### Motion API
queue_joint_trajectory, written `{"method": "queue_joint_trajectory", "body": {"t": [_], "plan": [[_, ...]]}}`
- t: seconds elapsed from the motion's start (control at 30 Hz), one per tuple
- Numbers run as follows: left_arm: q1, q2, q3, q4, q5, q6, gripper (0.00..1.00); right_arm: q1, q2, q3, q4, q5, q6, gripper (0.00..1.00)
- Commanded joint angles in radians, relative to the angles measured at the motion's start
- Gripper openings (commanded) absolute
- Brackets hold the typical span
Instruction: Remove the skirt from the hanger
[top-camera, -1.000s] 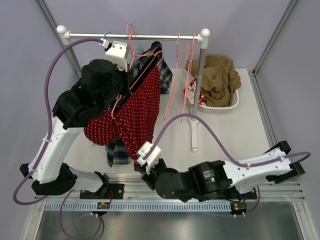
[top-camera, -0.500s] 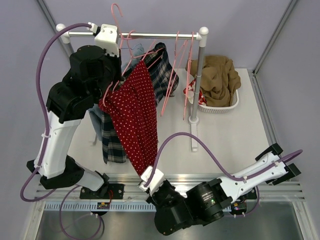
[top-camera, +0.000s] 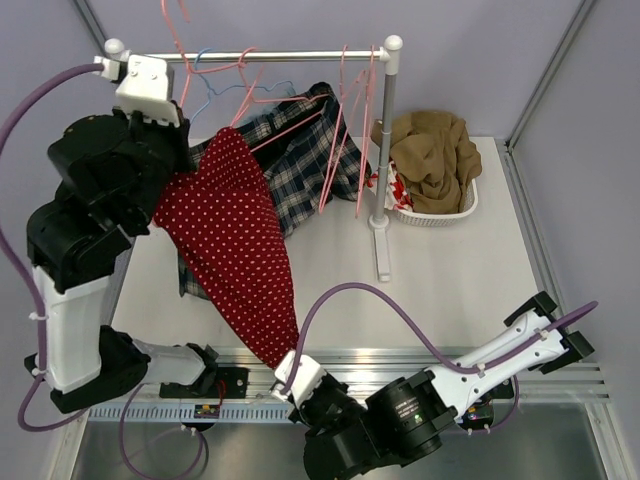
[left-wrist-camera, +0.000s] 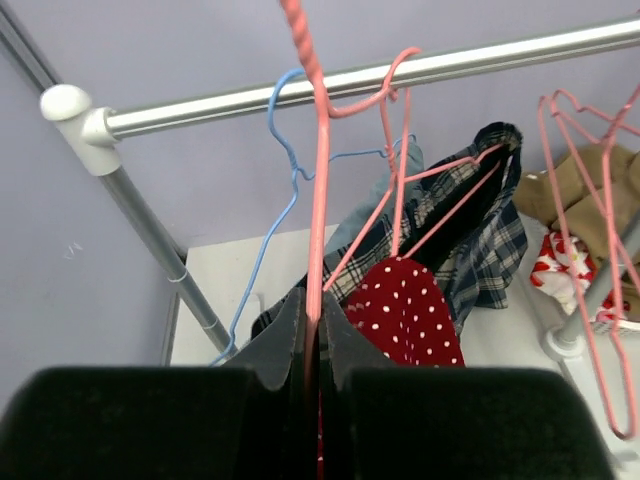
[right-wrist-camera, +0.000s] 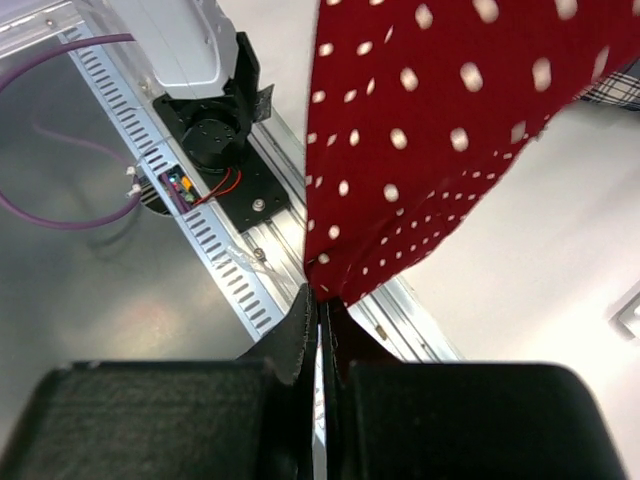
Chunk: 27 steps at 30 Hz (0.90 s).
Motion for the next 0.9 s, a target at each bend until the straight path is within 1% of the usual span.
{"method": "queue_joint_trajectory", "body": {"t": [0.0,0.03,0.07,0.1,0.13,0.17,0.2,0.23,0.27,0.3,0.33,0.37,0.43,0.47,0.5,0.53,0.57,0.6,0.63,0.73,0.77,0.8,0.83,0.87], "plan": [[0.017,-0.094,0.048,0.238,0.020,-0.077,0.00,0.011,0.012,0.054,-0.025,0.109,0.012,0.00],[0.017,-0.116,0.039,0.172,0.074,-0.095,0.00,0.003,0.006,0.066,-0.022,0.124,-0.010,0.00],[0.017,-0.136,-0.032,0.152,0.100,-0.150,0.00,-0.003,0.002,0.086,-0.013,0.146,-0.075,0.00],[0.017,-0.159,-0.085,0.144,0.128,-0.170,0.00,-0.008,-0.009,0.097,0.016,0.159,-0.110,0.00],[0.017,-0.223,-0.140,0.144,0.181,-0.189,0.00,-0.012,-0.017,0.102,0.042,0.172,-0.151,0.00],[0.017,-0.254,-0.207,0.147,0.212,-0.231,0.00,-0.014,-0.026,0.100,0.077,0.187,-0.243,0.00],[0.017,-0.289,-0.317,0.155,0.261,-0.251,0.00,-0.015,-0.044,0.096,0.156,0.193,-0.291,0.00],[0.017,-0.315,-0.374,0.155,0.281,-0.271,0.00,-0.018,-0.052,0.091,0.192,0.198,-0.335,0.00],[0.017,-0.367,-0.421,0.152,0.298,-0.308,0.00,-0.026,-0.055,0.091,0.224,0.213,-0.419,0.00],[0.017,-0.390,-0.509,0.152,0.328,-0.321,0.00,-0.031,-0.060,0.093,0.291,0.219,-0.464,0.00],[0.017,-0.409,-0.549,0.143,0.342,-0.331,0.00,-0.038,-0.060,0.099,0.322,0.230,-0.513,0.00],[0.017,-0.451,-0.588,0.139,0.355,-0.353,0.00,-0.061,-0.058,0.117,0.353,0.259,-0.617,0.00],[0.017,-0.485,-0.695,0.127,0.394,-0.370,0.00,-0.089,-0.055,0.143,0.439,0.287,-0.711,0.00],[0.019,-0.517,-0.734,0.127,0.402,-0.388,0.00,-0.124,-0.060,0.154,0.486,0.322,-0.830,0.00],[0.017,-0.538,-0.763,0.127,0.415,-0.397,0.00,-0.143,-0.089,0.151,0.616,0.328,-0.892,0.00],[0.017,-0.551,-0.813,0.121,0.416,-0.406,0.00,-0.161,-0.110,0.146,0.692,0.330,-0.952,0.00],[0.017,-0.567,-0.838,0.121,0.416,-0.420,0.00,-0.187,-0.136,0.128,0.770,0.325,-1.068,0.00],[0.019,-0.596,-0.860,0.118,0.430,-0.425,0.00,-0.237,-0.181,0.126,0.892,0.313,-1.109,0.00],[0.017,-0.604,-0.905,0.112,0.439,-0.430,0.00,-0.274,-0.198,0.135,0.907,0.298,-1.138,0.00],[0.016,-0.616,-0.973,0.104,0.493,-0.443,0.00,-0.400,-0.219,0.227,0.893,0.221,-1.271,0.00],[0.016,-0.618,-1.014,0.106,0.500,-0.454,0.00,-0.426,-0.218,0.285,0.892,0.197,-1.361,0.00],[0.016,-0.628,-1.033,0.116,0.516,-0.457,0.00,-0.486,-0.207,0.318,0.886,0.187,-1.402,0.00],[0.014,-0.636,-1.048,0.126,0.514,-0.462,0.00,-0.514,-0.201,0.377,0.883,0.181,-1.438,0.00],[0.014,-0.644,-1.077,0.135,0.513,-0.469,0.00,-0.538,-0.198,0.402,0.886,0.175,-1.507,0.00]]}}
